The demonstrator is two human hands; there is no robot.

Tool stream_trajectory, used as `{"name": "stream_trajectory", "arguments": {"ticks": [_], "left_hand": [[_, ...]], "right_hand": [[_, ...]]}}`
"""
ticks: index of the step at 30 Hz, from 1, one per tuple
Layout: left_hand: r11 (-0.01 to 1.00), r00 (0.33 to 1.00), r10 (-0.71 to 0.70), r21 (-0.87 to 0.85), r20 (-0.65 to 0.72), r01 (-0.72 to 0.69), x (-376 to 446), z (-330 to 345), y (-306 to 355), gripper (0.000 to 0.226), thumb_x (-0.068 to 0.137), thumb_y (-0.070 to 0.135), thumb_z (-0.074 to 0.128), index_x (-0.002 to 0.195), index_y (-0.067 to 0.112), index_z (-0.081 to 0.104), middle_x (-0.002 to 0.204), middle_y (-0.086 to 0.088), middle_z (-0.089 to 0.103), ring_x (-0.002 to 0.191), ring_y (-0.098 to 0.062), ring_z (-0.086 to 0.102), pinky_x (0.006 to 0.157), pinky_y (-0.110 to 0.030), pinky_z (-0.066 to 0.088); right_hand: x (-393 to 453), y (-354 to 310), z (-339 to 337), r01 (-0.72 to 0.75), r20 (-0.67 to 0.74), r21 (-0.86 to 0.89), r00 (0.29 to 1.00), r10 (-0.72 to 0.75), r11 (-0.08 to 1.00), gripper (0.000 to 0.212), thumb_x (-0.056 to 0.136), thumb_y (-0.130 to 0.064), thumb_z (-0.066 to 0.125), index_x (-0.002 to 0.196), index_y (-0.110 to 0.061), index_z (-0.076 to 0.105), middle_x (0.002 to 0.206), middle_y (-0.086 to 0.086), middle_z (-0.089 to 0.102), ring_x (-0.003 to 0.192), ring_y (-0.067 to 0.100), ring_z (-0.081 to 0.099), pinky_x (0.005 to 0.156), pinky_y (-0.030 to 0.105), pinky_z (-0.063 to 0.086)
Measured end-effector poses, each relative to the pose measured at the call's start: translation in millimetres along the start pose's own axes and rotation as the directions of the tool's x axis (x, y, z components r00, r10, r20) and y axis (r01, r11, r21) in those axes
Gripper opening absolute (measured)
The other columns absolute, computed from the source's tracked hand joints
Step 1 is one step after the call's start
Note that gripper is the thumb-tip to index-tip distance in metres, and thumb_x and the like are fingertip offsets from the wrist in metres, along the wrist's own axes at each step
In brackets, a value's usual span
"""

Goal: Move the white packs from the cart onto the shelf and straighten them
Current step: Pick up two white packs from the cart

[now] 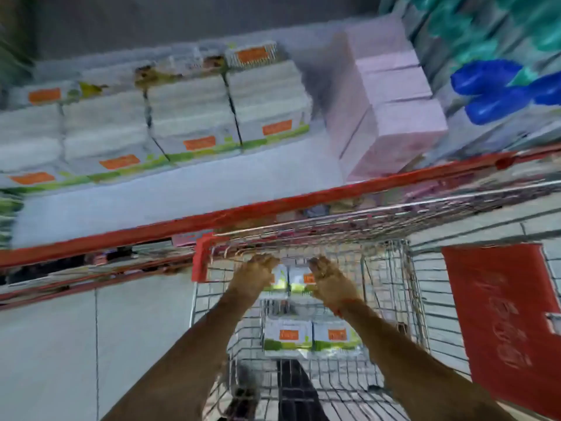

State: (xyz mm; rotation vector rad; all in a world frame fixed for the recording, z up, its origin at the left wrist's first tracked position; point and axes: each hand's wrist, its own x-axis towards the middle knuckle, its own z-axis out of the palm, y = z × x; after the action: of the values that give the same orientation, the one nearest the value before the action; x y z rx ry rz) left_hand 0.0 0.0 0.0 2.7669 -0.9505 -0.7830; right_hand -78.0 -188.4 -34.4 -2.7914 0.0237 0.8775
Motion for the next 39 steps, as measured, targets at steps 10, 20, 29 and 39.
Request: {"name": "stream_trajectory", "arguments": {"ticks": [10, 20, 29, 39], "left_hand": [[0.987, 0.957, -0.160, 0.004, 0.240, 0.164, 14.3, 29.3, 3.9, 0.076, 0.068, 0.017, 0.080, 0.129, 0.004, 0.036, 0.126, -0.015, 0.055, 0.120, -0.028, 0.049, 0.096, -0.033, 0.047], [0.977, 0.971, -0.174, -0.096, 0.161, 0.191, -25.7, -0.3, 13.5, 0.052, 0.079, 0.012, 0.071, 0.128, 0.018, 0.055, 0.125, -0.006, 0.061, 0.115, -0.021, 0.055, 0.096, -0.030, 0.047], [0.936, 0.986, -0.162, -0.323, -0.041, 0.140, -104.5, -104.0, 13.4, 0.052, 0.067, 0.024, 0.078, 0.117, 0.028, 0.065, 0.119, 0.002, 0.068, 0.108, -0.016, 0.061, 0.091, -0.032, 0.050], [0.932, 0.935, -0.168, -0.360, -0.312, 0.047, -167.0, -237.2, -29.3, 0.061, 0.062, 0.021, 0.085, 0.119, 0.027, 0.065, 0.125, 0.008, 0.064, 0.114, -0.011, 0.057, 0.098, -0.021, 0.042]], "right_hand": [[8.3, 10.2, 6.2, -0.041, 0.089, 0.121, 0.996, 0.031, 0.992, 0.080, 0.070, -0.025, 0.079, 0.133, -0.004, 0.034, 0.142, 0.017, 0.042, 0.136, 0.029, 0.037, 0.112, 0.037, 0.037], [-34.7, -6.1, -32.1, -0.071, 0.064, 0.097, 0.996, 0.065, 0.993, 0.062, 0.083, -0.035, 0.067, 0.138, -0.022, 0.044, 0.137, 0.001, 0.052, 0.126, 0.017, 0.049, 0.102, 0.029, 0.043], [-126.6, -38.1, -132.7, -0.109, -0.086, 0.187, 0.988, 0.127, 0.976, 0.067, 0.078, -0.049, 0.068, 0.137, -0.024, 0.047, 0.137, -0.006, 0.051, 0.118, 0.014, 0.055, 0.103, 0.023, 0.045], [-157.6, -116.3, -254.3, 0.094, -0.419, 0.200, 0.908, -0.002, 0.975, 0.063, 0.067, -0.036, 0.083, 0.125, -0.021, 0.062, 0.127, -0.004, 0.063, 0.118, 0.015, 0.058, 0.103, 0.024, 0.044]]}}
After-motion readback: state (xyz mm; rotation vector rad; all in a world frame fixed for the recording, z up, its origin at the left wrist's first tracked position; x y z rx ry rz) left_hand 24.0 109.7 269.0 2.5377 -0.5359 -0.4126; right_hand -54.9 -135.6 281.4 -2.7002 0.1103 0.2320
